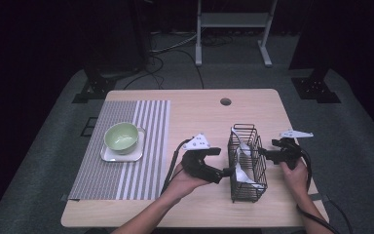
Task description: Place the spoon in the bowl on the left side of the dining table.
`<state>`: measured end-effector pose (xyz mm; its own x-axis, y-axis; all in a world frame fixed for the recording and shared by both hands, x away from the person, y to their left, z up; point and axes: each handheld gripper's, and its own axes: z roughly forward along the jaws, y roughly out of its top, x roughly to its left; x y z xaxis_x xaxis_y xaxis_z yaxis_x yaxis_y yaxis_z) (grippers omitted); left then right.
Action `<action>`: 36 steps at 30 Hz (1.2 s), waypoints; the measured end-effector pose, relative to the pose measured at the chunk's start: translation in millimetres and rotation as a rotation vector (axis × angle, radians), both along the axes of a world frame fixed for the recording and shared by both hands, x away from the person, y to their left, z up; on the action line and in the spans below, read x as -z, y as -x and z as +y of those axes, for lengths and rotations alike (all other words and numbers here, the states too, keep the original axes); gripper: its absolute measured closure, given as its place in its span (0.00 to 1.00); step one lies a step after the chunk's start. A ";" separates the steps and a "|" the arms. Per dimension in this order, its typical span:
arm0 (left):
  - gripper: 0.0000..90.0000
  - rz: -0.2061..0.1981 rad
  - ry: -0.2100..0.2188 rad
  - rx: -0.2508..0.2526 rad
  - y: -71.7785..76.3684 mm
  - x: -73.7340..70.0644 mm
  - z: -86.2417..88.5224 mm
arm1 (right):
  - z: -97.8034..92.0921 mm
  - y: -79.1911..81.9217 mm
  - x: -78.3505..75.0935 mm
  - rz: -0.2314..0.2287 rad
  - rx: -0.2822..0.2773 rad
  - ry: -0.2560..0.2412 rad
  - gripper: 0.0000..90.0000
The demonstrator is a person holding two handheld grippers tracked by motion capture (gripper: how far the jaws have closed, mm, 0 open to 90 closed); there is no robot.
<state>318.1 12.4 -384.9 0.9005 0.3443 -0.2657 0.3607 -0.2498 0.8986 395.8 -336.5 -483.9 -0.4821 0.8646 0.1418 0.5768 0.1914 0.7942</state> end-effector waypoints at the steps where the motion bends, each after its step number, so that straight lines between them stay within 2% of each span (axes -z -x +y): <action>1: 0.12 0.001 0.001 0.001 -0.5 -0.8 -1.1 | 0.0 0.0 0.0 0.000 0.000 0.000 0.19; 11: 0.14 -0.004 0.004 -0.003 -2.8 -8.0 -10.7 | -0.4 -0.1 0.0 0.000 -0.002 -0.004 0.19; 20: 0.15 0.006 -0.008 -0.004 -4.9 -8.6 -19.5 | -0.5 -0.2 0.1 0.001 -0.003 -0.007 0.19; 21: 0.19 0.005 -0.007 -0.002 -5.5 -8.4 -20.2 | -0.6 -0.2 0.1 0.001 -0.004 -0.007 0.19; 23: 0.19 0.010 -0.010 -0.012 -6.7 -8.6 -22.1 | -0.6 -0.2 0.1 0.001 -0.004 -0.007 0.19; 24: 0.23 0.013 -0.005 -0.014 -7.5 -8.7 -23.2 | -0.7 -0.2 0.1 0.000 -0.005 -0.008 0.19; 28: 0.25 0.013 -0.010 -0.024 -8.6 -9.6 -25.9 | -0.6 -0.2 0.1 0.001 -0.005 -0.009 0.19; 32: 0.34 0.008 -0.024 -0.051 -9.1 -10.2 -28.9 | -0.9 -0.3 0.1 0.001 -0.006 -0.010 0.19; 36: 0.40 0.010 -0.011 -0.068 -10.8 -9.6 -29.6 | -0.9 -0.3 0.0 0.001 -0.007 -0.011 0.19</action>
<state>328.9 -17.2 -375.3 0.8722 0.4074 -0.2705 0.3862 -0.2344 0.8921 396.1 -337.4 -484.0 -0.4881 0.8594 0.1520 0.5765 0.1868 0.7955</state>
